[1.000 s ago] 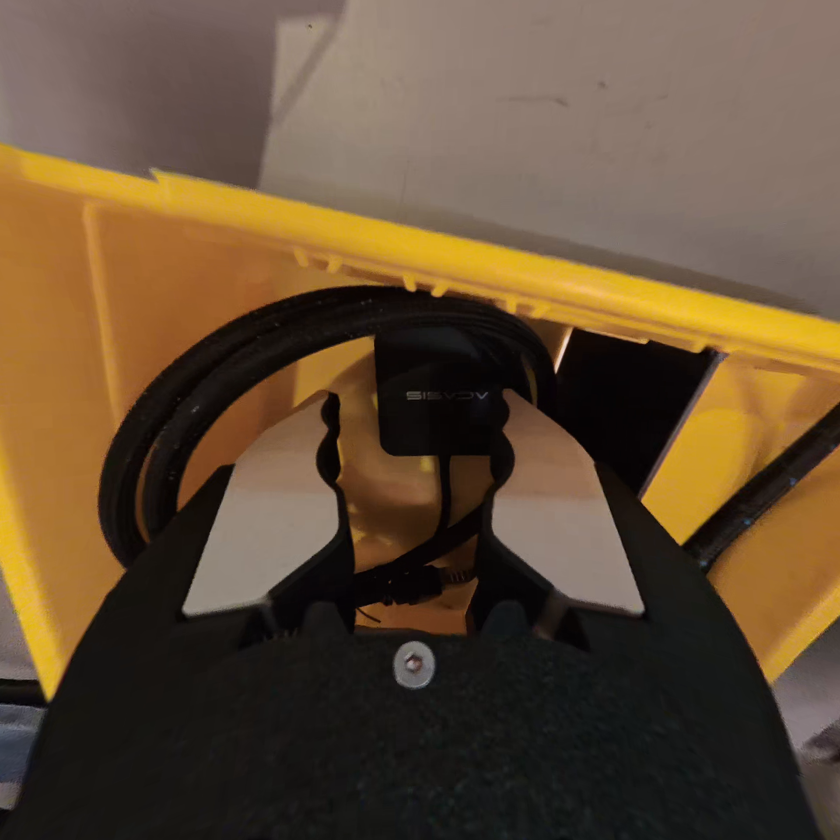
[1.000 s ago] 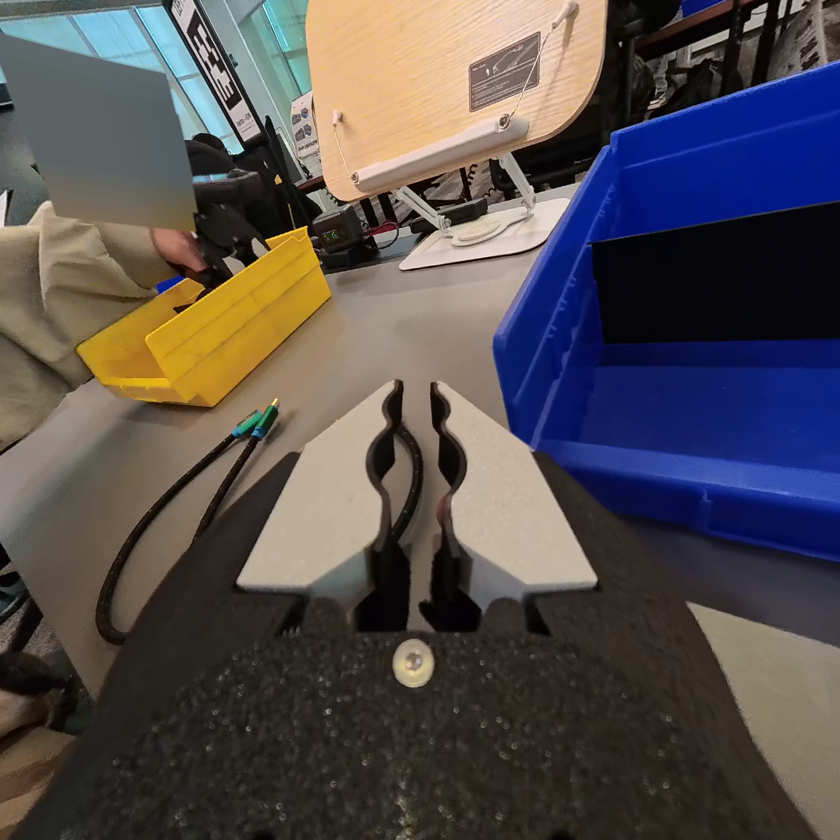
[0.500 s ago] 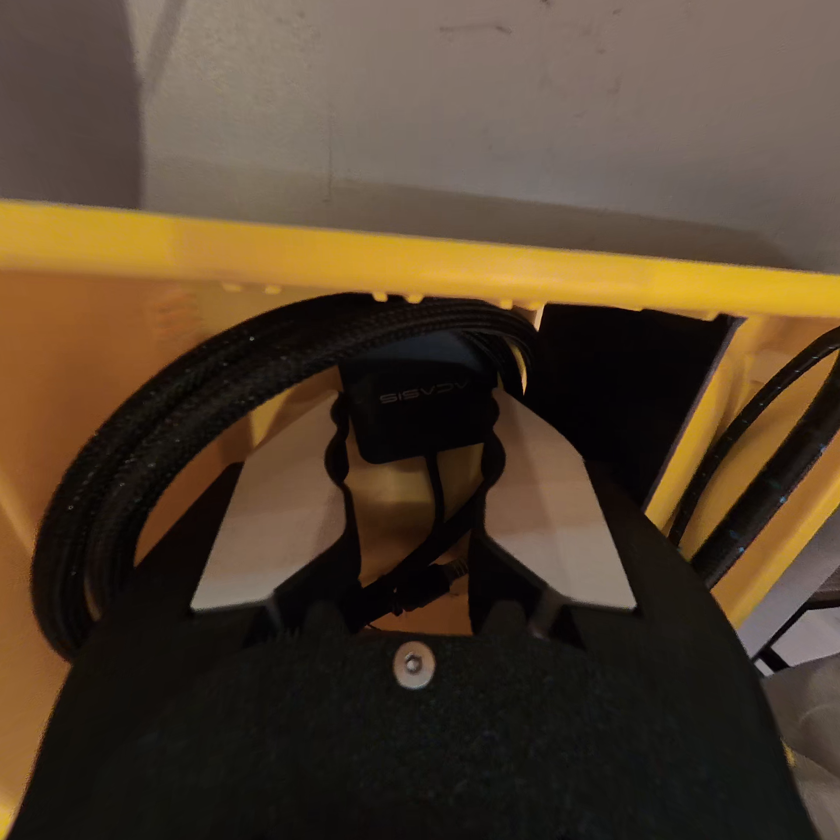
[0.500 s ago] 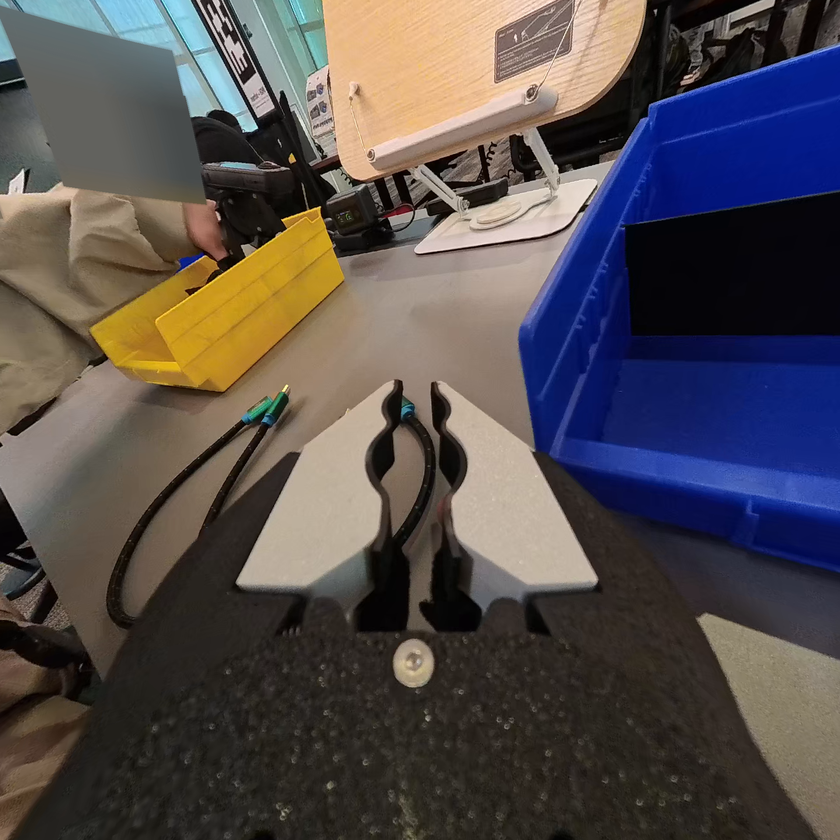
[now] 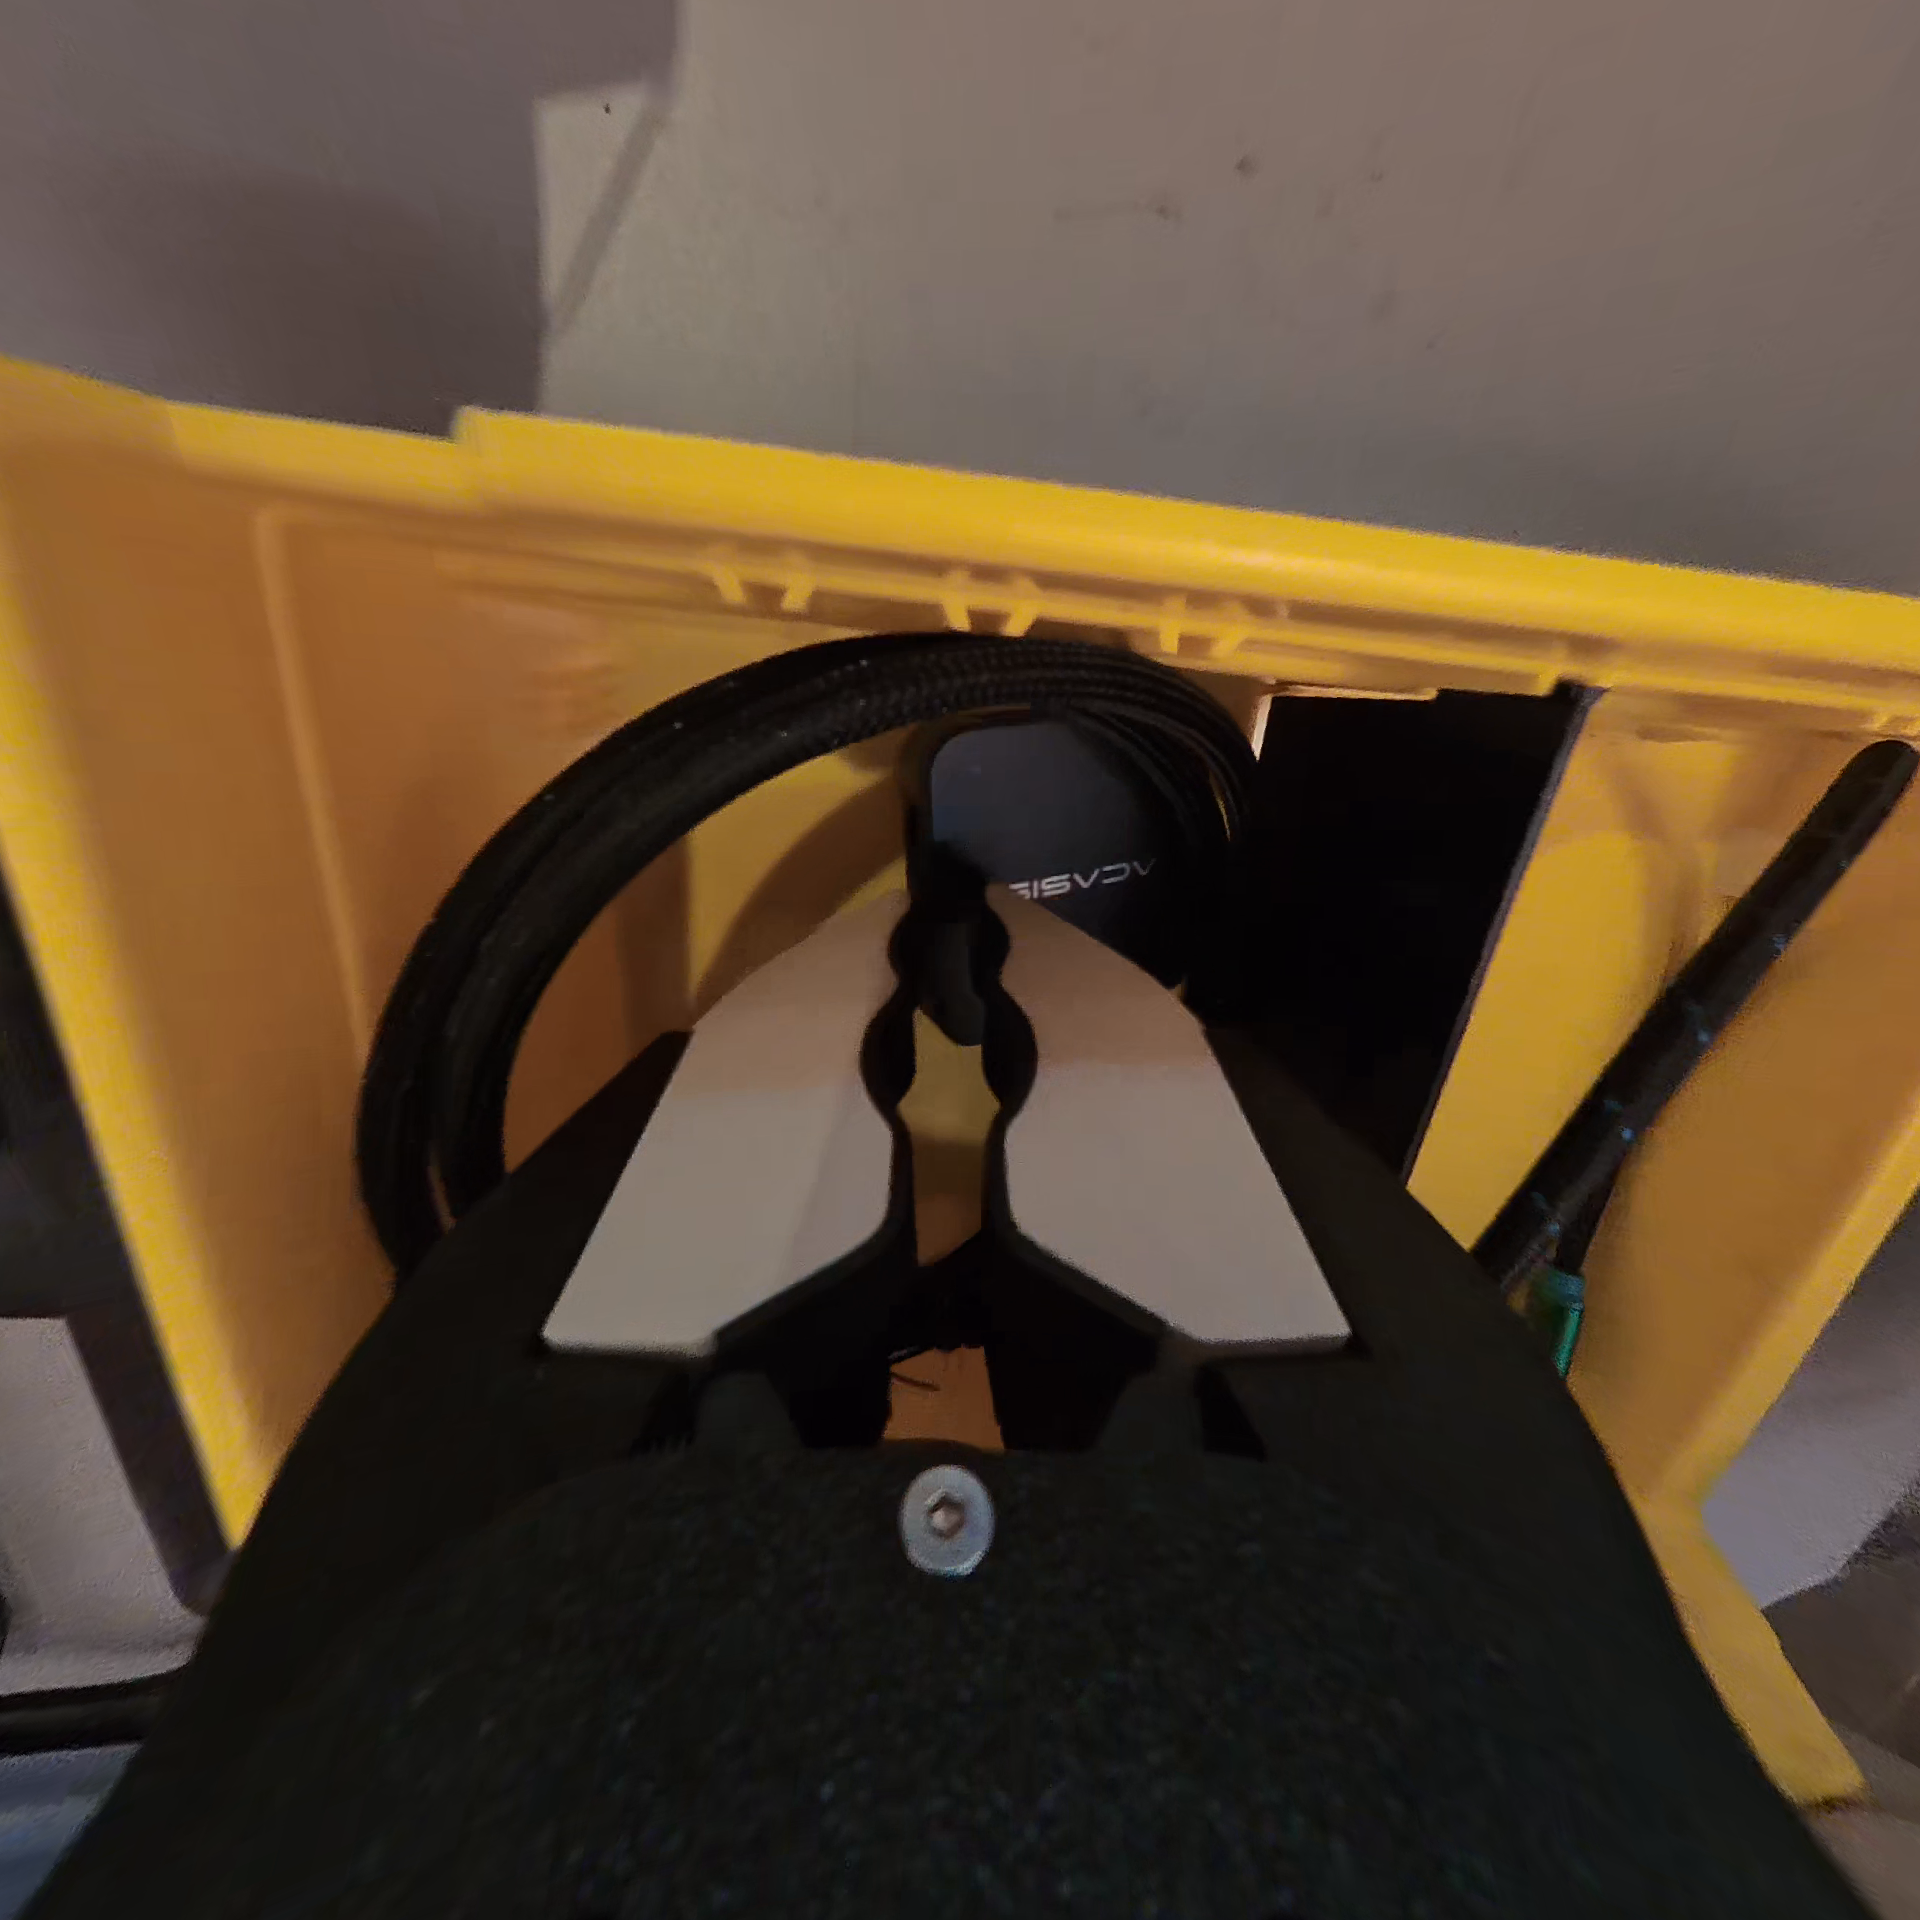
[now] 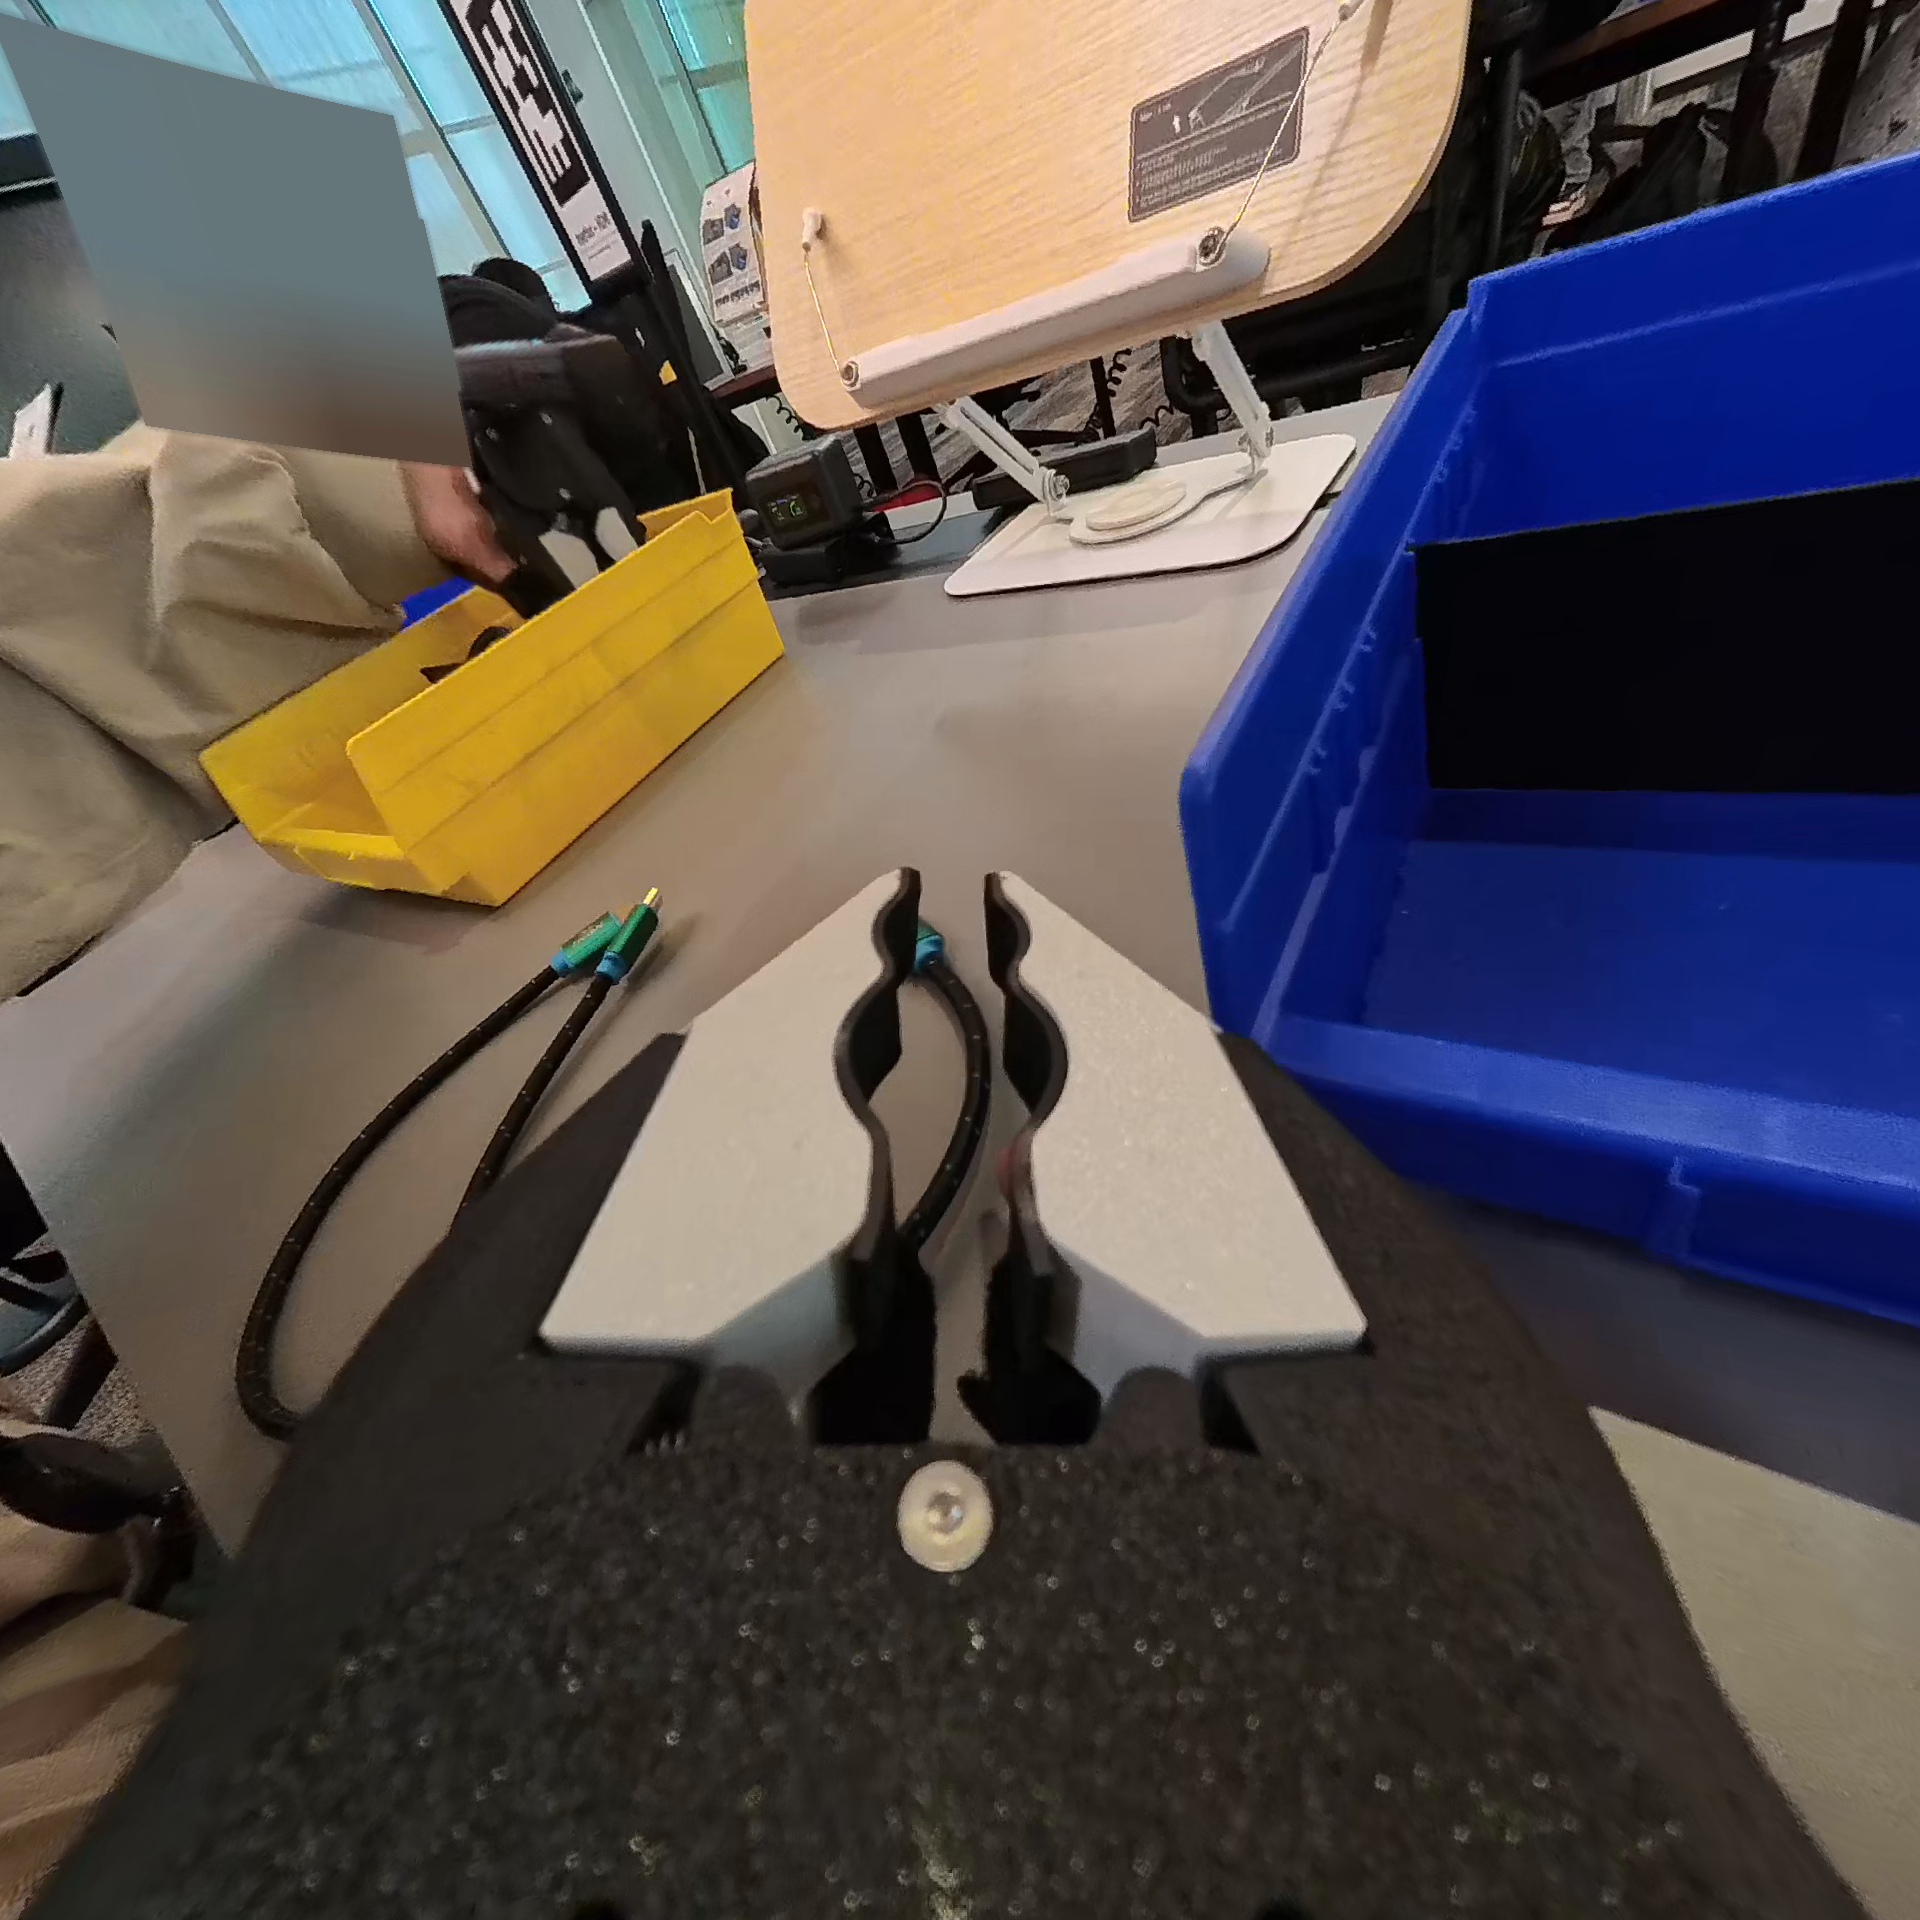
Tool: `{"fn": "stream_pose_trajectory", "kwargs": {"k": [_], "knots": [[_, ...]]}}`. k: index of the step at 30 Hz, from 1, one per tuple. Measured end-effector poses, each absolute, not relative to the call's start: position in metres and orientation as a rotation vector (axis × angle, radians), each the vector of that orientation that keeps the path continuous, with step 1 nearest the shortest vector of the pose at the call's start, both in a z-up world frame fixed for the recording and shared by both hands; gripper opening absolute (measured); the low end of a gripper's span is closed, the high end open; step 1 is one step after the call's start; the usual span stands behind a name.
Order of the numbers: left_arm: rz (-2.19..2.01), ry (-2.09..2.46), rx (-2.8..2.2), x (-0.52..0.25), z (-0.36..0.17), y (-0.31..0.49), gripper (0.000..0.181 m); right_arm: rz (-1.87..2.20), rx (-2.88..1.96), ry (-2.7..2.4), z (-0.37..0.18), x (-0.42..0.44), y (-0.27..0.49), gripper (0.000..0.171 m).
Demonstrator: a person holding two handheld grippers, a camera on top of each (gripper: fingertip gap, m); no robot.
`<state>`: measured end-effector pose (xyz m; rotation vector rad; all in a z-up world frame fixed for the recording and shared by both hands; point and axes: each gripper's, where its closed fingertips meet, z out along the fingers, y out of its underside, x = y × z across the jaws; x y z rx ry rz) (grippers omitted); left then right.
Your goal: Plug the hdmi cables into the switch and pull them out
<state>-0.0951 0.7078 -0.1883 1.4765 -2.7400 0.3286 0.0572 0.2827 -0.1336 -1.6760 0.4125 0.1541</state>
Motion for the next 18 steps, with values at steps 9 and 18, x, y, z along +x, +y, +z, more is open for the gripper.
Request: {"fn": "stream_pose_trajectory", "kwargs": {"k": [9, 18], "knots": [[0.253, -2.823, 1.399, -0.105, -0.172, 0.697, 0.000, 0.142, -1.655, 0.413, -0.127, 0.060, 0.279, 0.011], [0.251, -2.828, 1.526, -0.114, -0.151, 0.696, 0.002, 0.140, -1.654, 0.391, -0.122, 0.056, 0.277, 0.011]]}}
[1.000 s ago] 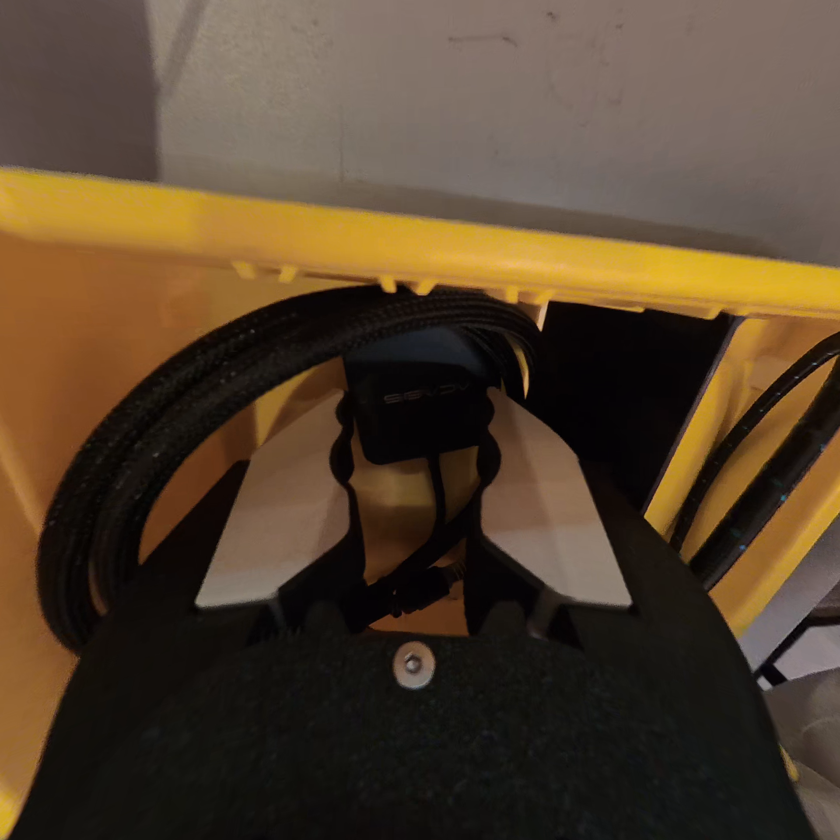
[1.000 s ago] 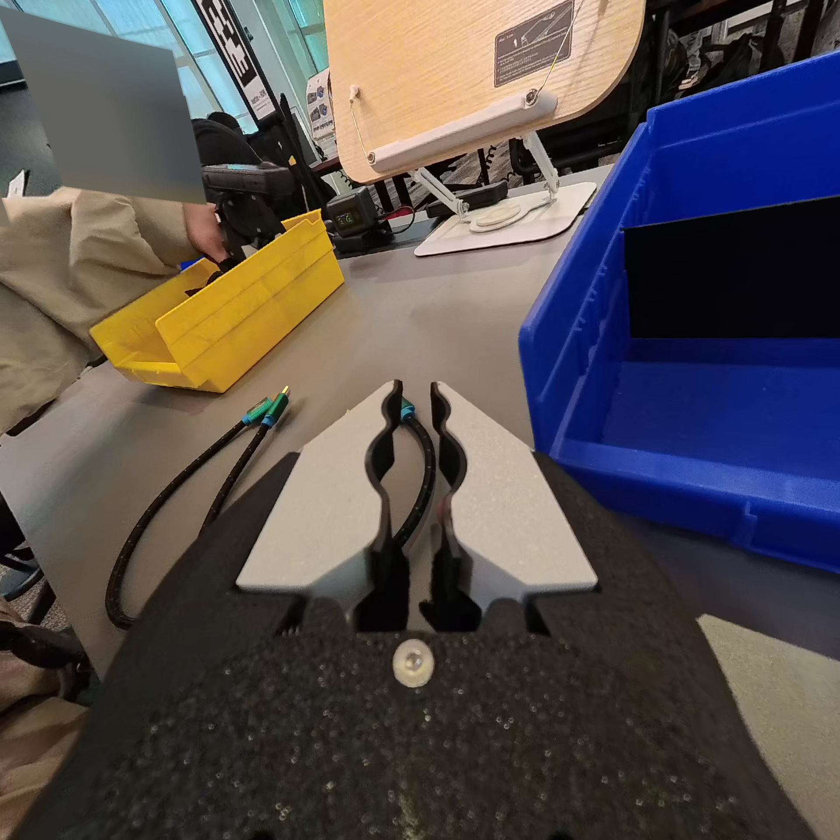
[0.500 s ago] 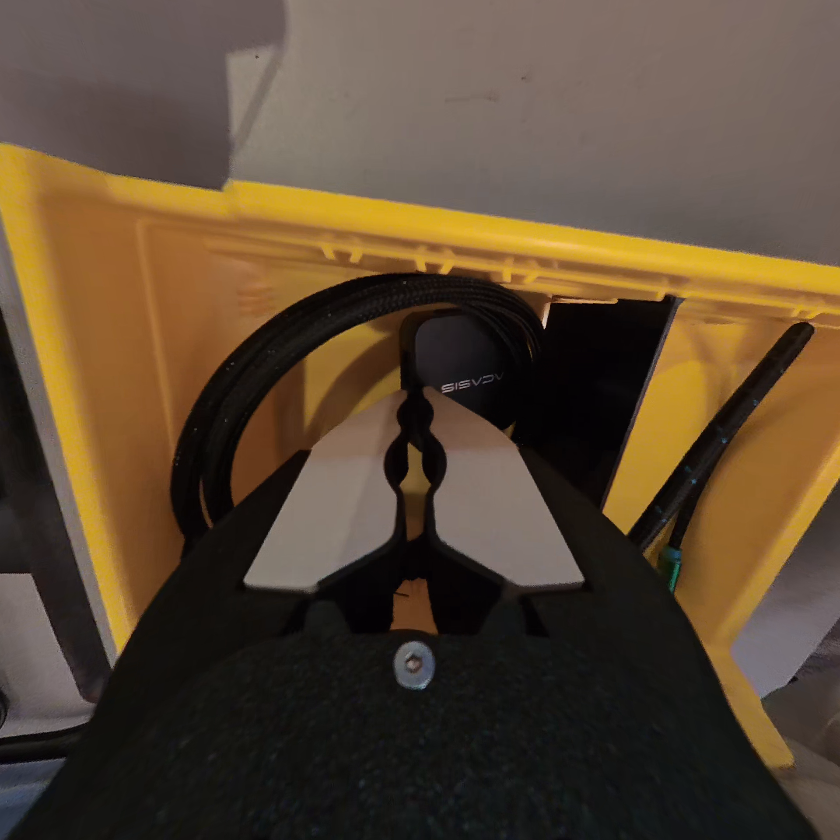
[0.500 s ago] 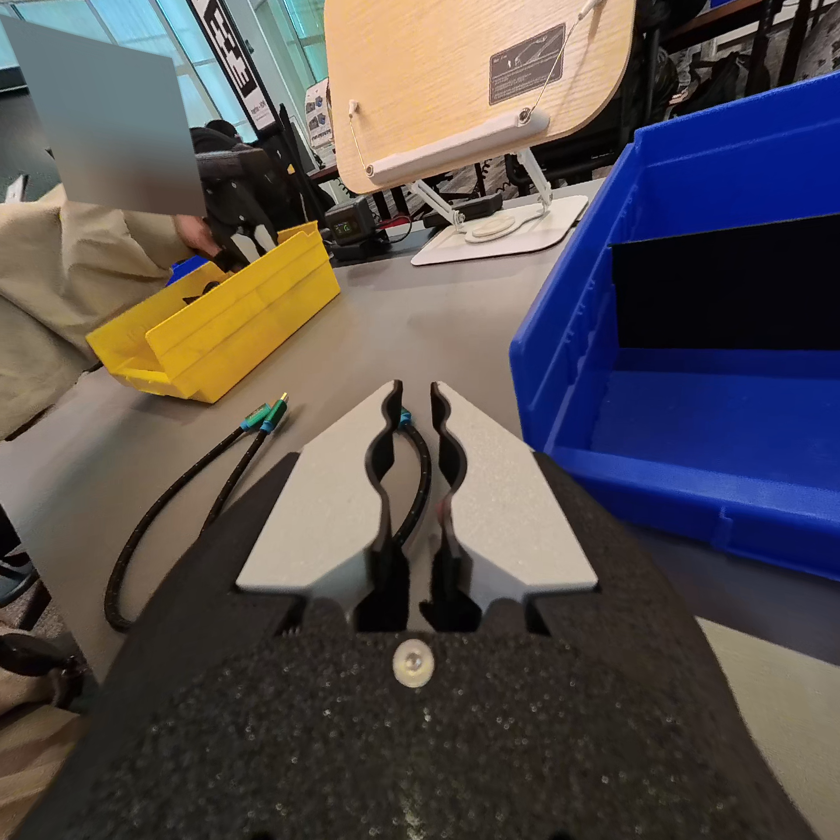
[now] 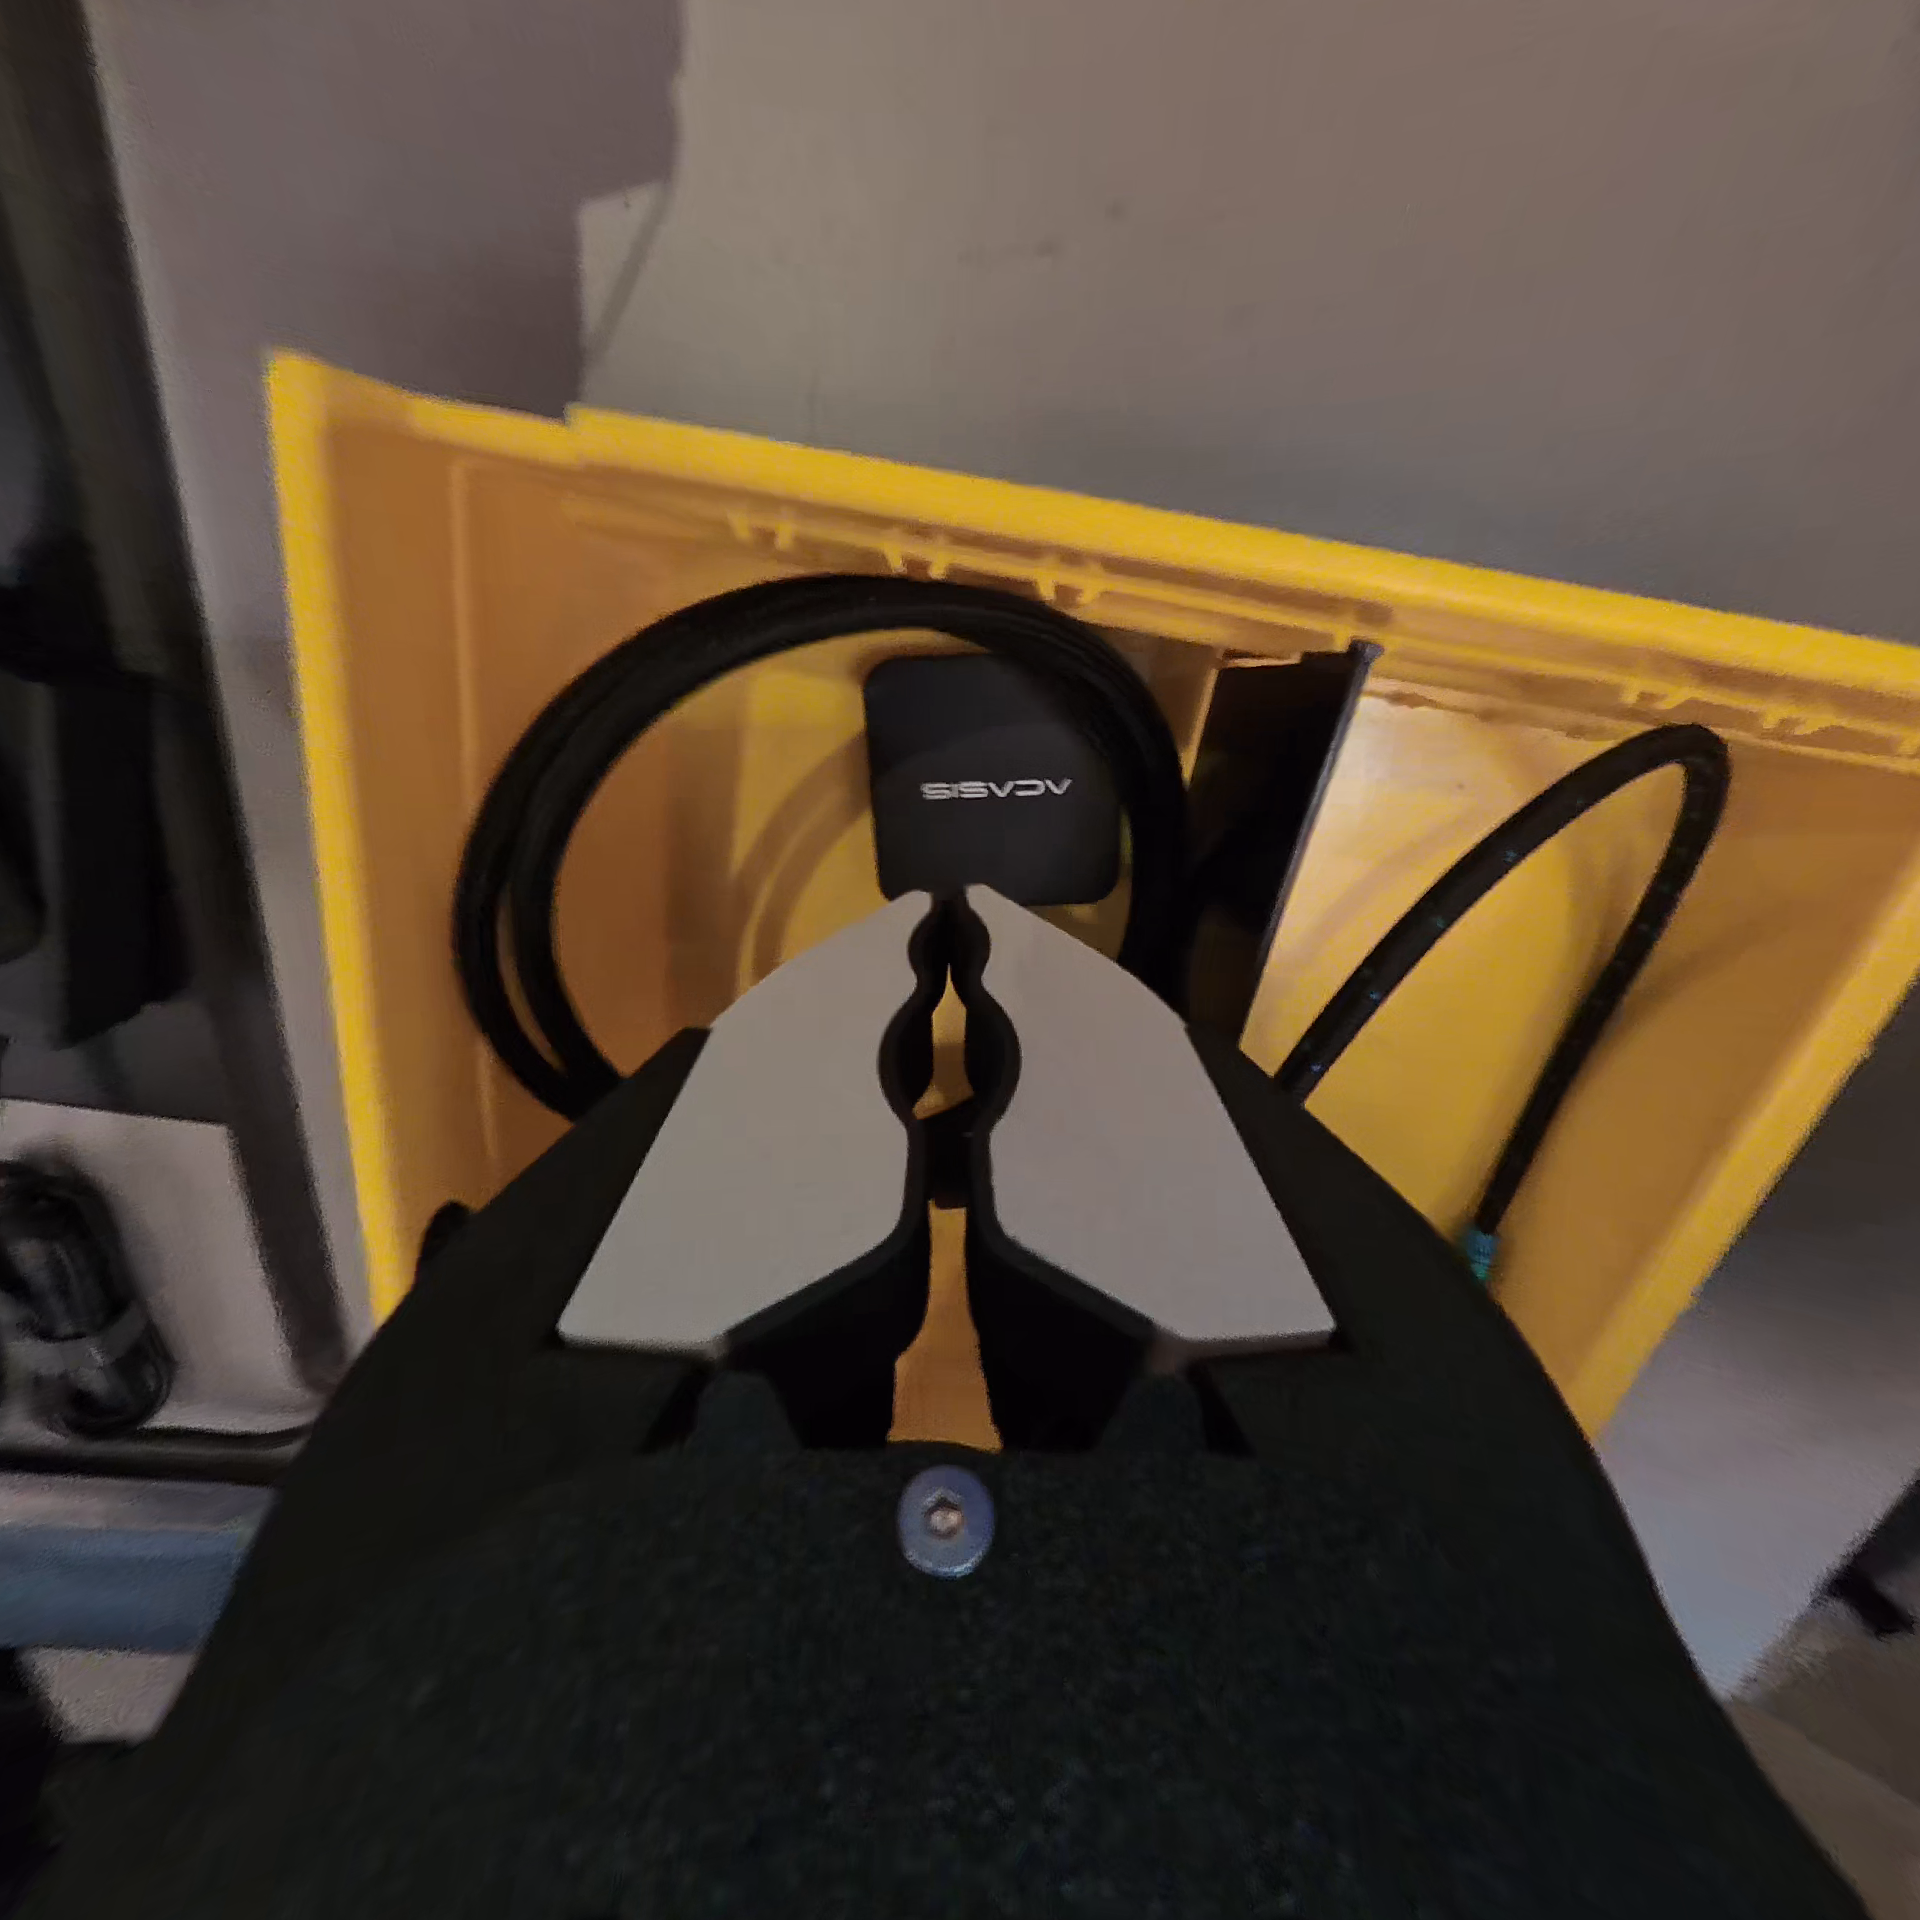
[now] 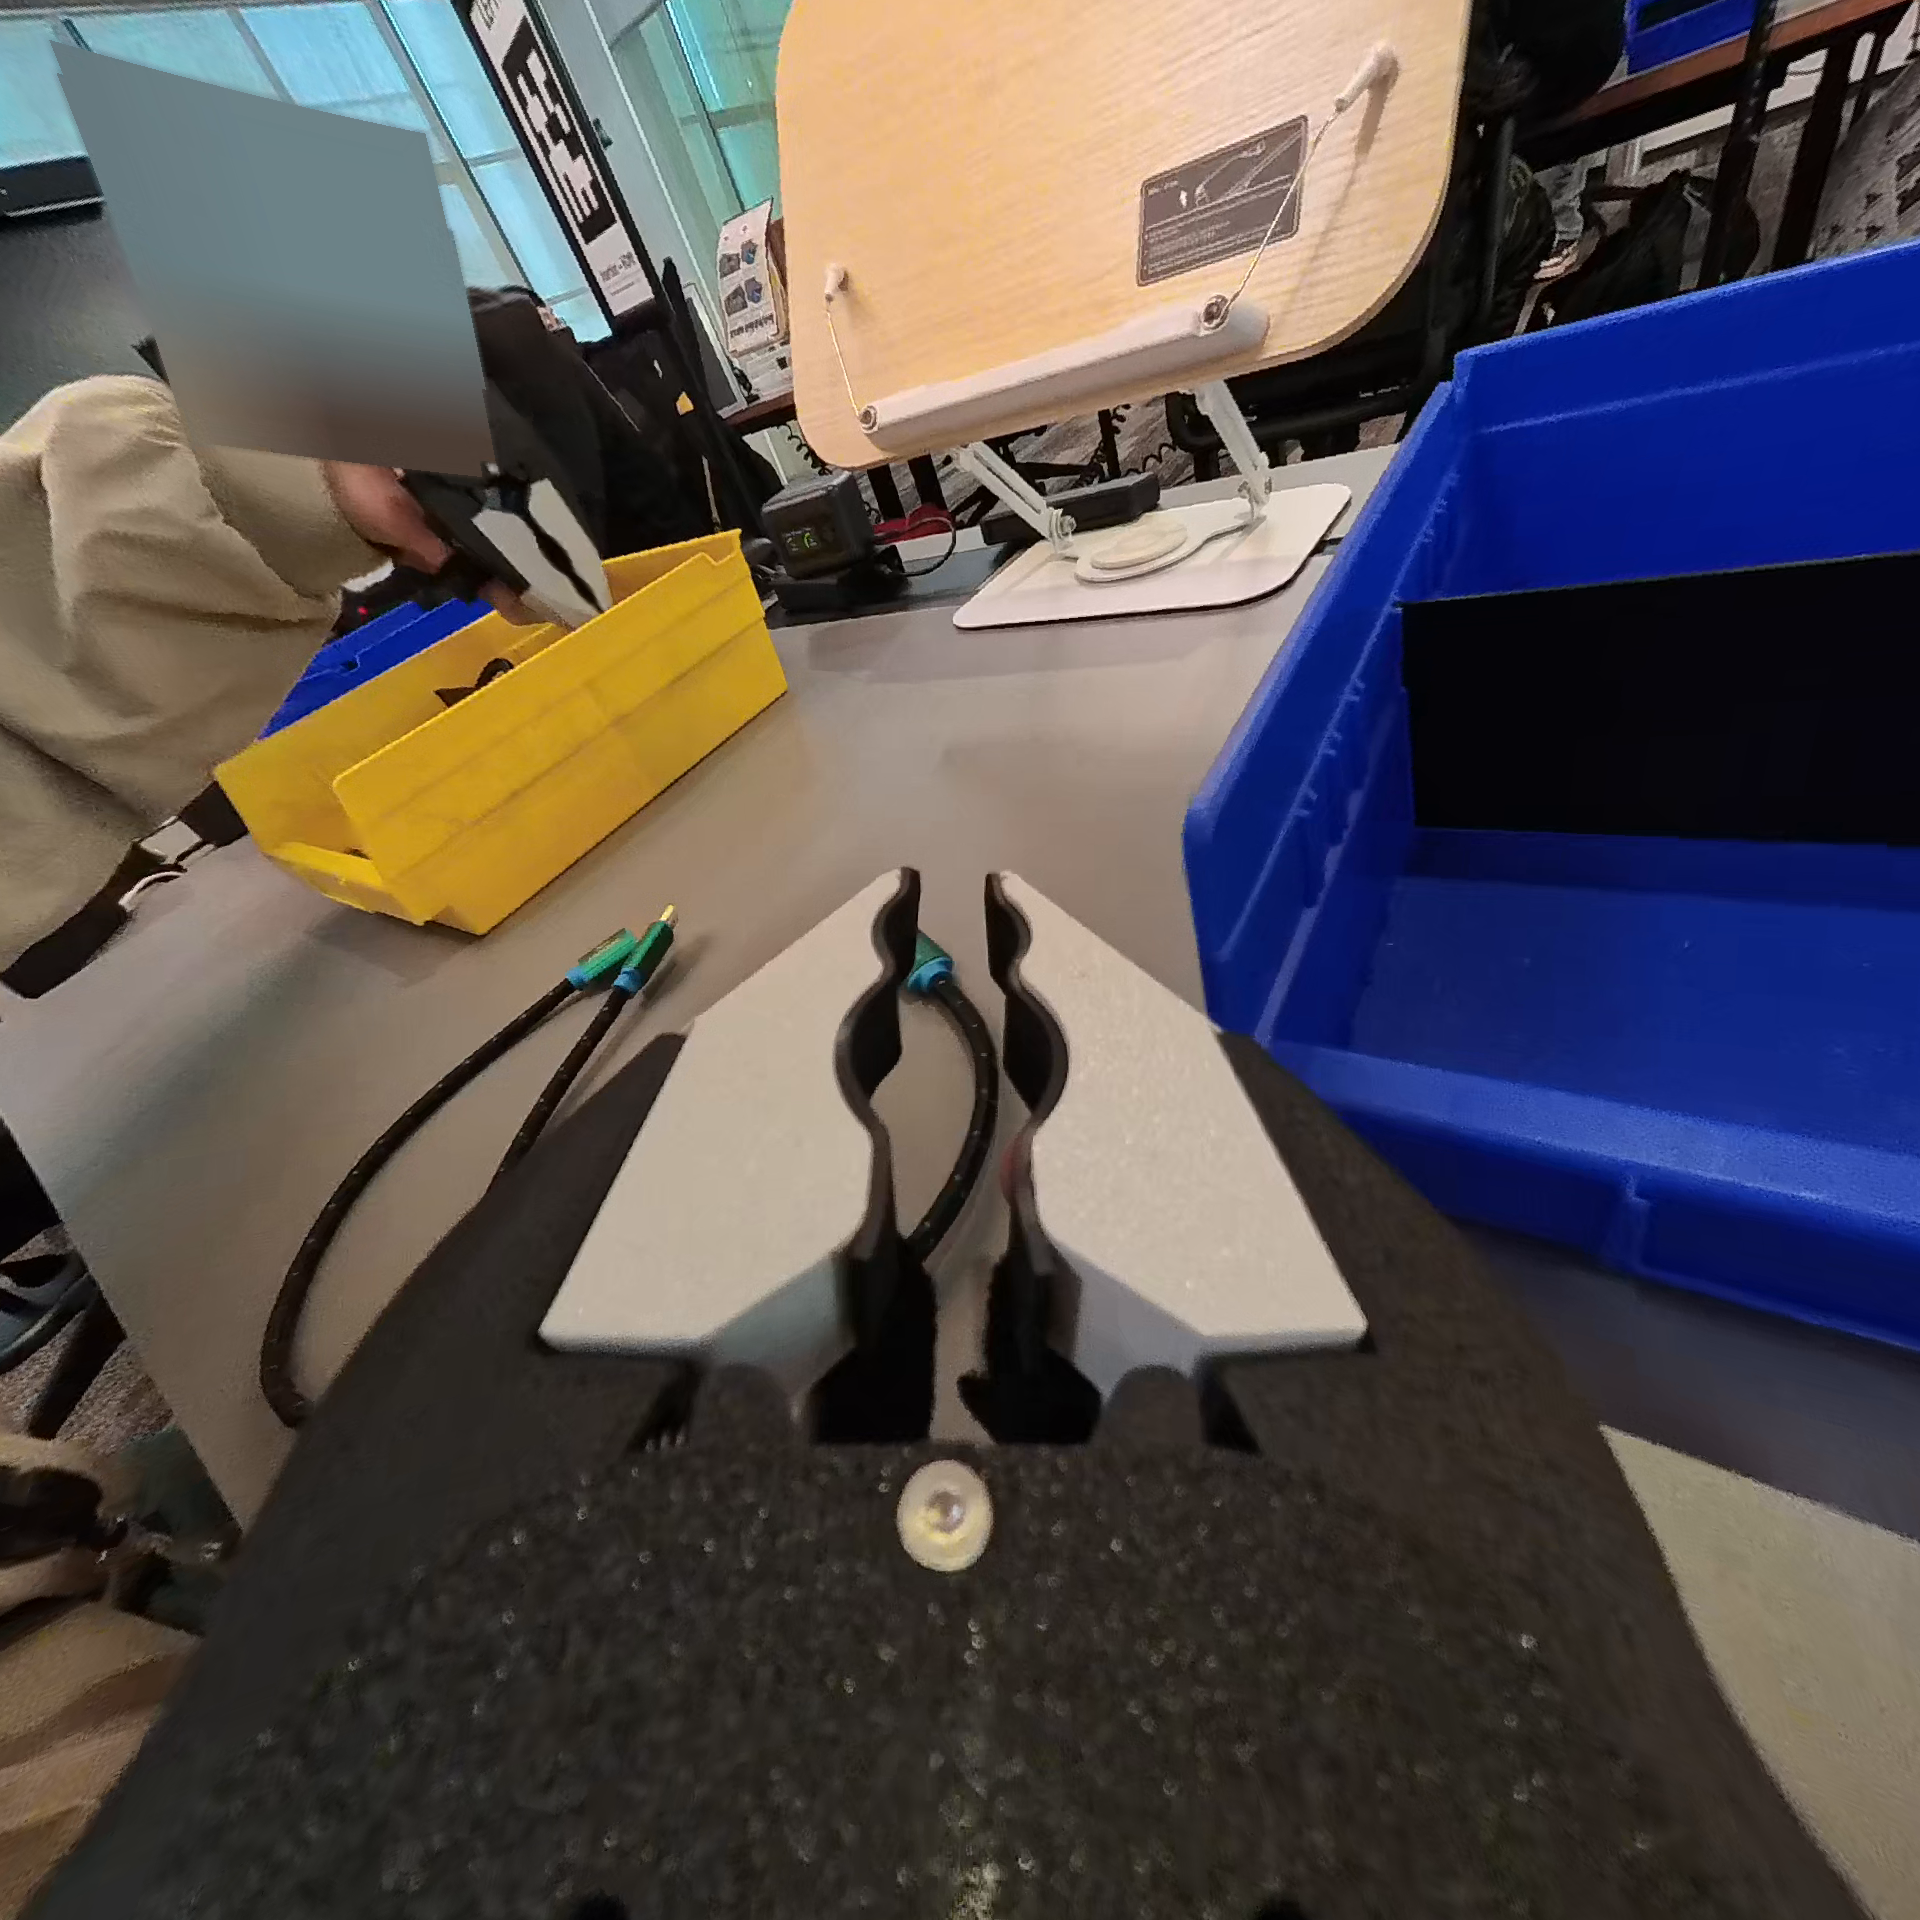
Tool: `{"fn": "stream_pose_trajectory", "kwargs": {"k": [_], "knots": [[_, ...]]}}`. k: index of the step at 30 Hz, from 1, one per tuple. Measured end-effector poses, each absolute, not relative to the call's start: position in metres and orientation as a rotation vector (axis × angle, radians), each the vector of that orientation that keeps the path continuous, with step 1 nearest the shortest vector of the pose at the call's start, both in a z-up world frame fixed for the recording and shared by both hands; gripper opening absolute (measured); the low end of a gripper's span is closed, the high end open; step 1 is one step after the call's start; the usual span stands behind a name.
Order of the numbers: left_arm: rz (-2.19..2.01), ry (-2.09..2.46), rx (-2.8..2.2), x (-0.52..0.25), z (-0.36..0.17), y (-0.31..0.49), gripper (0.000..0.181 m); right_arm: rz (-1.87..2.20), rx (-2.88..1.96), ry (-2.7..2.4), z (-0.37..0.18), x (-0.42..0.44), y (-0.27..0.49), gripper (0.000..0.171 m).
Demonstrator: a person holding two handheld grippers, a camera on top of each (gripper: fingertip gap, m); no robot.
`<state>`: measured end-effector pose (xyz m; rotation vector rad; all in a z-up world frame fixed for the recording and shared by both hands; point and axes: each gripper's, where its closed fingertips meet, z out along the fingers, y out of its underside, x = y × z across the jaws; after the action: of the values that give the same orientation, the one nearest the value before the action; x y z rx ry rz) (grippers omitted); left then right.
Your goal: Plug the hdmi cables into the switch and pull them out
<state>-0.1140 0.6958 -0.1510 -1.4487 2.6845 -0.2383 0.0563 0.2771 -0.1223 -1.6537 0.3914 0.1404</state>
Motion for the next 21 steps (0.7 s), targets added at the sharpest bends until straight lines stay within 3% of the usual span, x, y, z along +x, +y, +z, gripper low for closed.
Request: {"fn": "stream_pose_trajectory", "kwargs": {"k": [2, 3, 4, 17, 21], "knots": [[-0.181, 2.690, -1.542, -0.123, -0.163, 0.703, 0.005, 0.144, -1.662, 0.381, -0.123, 0.054, 0.277, 0.011], [-0.148, 2.694, -1.541, -0.126, -0.168, 0.707, 0.021, 0.141, -1.664, 0.376, -0.123, 0.053, 0.276, 0.011], [-0.136, 2.712, -1.516, -0.129, -0.173, 0.708, 0.024, 0.138, -1.668, 0.371, -0.124, 0.052, 0.276, 0.011], [-0.100, 2.835, -1.712, -0.142, -0.213, 0.703, 0.028, 0.172, -1.676, 0.367, -0.127, 0.051, 0.279, 0.012], [-0.073, 2.862, -1.680, -0.143, -0.217, 0.707, 0.010, 0.189, -1.679, 0.367, -0.128, 0.051, 0.281, 0.013]]}}
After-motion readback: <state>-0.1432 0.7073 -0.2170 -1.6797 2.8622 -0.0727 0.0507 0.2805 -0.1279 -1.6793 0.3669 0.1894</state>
